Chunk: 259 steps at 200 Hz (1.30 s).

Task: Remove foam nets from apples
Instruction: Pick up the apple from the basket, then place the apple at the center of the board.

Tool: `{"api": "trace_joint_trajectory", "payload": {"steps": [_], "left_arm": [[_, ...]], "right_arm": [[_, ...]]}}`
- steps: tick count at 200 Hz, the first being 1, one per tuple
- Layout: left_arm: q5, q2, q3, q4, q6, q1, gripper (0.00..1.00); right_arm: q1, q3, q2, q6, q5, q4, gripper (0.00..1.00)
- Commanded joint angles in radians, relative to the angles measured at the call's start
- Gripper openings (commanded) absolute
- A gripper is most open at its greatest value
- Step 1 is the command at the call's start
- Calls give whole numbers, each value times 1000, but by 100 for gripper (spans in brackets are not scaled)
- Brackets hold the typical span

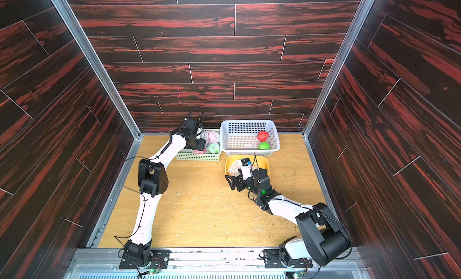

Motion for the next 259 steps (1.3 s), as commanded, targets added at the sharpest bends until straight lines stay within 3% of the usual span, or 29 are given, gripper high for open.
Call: {"api": "trace_joint_trajectory", "payload": {"steps": [1,53,76,132,148,163,212,244,259], "left_arm": [[-17,-141,-6,-9,16,-5,56],[-46,-272,-52,-32,37,-36,56],[-91,-388,-159,-10,49,-78,56],[-156,-792,-767,161,20,-205,56],[-136,-879,-934,198,26,-253,56],[-192,-927,-1063,209,25,-316,56],[-398,-886,-1230,293,-10,-483,56],[-443,-797,-1238,360,6,-541,56],[-438,-773,-1240,385,9,-551,63]], "right_arm": [[3,7,-2,-12,9,17,90],[3,-18,-33,-19,27,39,90],[4,-39,-49,-21,40,60,90],[3,-80,-97,-35,100,99,90],[3,-92,-107,-41,116,111,90],[3,-94,-107,-43,132,112,90],[3,-86,-76,-34,129,121,90],[3,-89,-79,-37,134,122,90],[4,-92,-86,-42,143,118,90]]}}
